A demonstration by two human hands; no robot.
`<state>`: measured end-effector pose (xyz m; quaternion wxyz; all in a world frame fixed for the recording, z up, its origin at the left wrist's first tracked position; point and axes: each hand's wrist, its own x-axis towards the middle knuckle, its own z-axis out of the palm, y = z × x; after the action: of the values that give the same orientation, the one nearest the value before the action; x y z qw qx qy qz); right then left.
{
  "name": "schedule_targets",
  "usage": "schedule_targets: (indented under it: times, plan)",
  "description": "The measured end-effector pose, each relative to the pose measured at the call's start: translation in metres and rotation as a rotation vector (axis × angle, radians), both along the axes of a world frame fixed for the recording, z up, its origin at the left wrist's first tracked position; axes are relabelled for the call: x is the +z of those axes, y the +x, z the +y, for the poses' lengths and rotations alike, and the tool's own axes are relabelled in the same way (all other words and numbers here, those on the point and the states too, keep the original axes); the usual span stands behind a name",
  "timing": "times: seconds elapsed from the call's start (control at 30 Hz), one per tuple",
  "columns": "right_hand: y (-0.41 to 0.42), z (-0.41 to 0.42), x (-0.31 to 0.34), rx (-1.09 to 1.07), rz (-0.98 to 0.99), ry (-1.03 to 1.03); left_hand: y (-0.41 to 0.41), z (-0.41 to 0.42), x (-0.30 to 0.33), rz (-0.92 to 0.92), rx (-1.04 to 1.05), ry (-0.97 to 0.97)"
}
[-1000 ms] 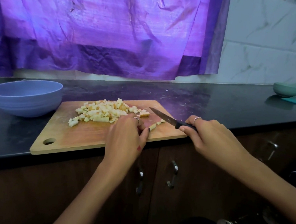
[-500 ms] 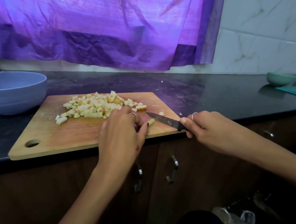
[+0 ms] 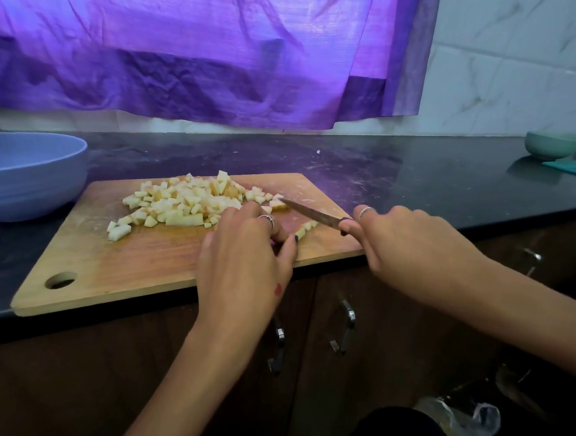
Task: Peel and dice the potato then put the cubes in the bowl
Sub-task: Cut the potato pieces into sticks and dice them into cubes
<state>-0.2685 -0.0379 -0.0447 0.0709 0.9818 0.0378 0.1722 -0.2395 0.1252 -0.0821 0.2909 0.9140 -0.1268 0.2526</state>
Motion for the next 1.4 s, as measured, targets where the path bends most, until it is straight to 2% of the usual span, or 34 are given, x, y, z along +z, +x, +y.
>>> schedule_targets:
  times: [0.23,0.53,0.7,0.77,0.87,1.2,1.4]
  plan:
    - [-0.001,-0.015,-0.008,0.118,0.084,0.144,0.0,0.0,0.0,-0.012,-0.002,-0.012]
    - [0.004,0.002,-0.003,0.056,0.157,0.042,0.001,0.0,-0.003,-0.021,0.009,-0.002]
    - [0.004,0.012,0.001,0.058,-0.029,-0.026,0.0,-0.001,-0.002,-0.003,0.021,0.013]
    - [0.004,0.008,0.001,0.037,-0.027,-0.037,0.0,0.0,-0.002,-0.005,0.014,0.015]
    - [0.001,-0.003,0.001,0.034,0.078,0.083,0.0,0.001,-0.002,-0.008,0.009,0.008]
    - [-0.005,-0.009,-0.008,0.145,0.104,0.276,-0.002,-0.001,0.0,-0.024,-0.016,-0.03]
    - [-0.005,-0.009,-0.006,0.127,0.145,0.277,-0.001,-0.001,0.0,-0.029,-0.007,-0.014]
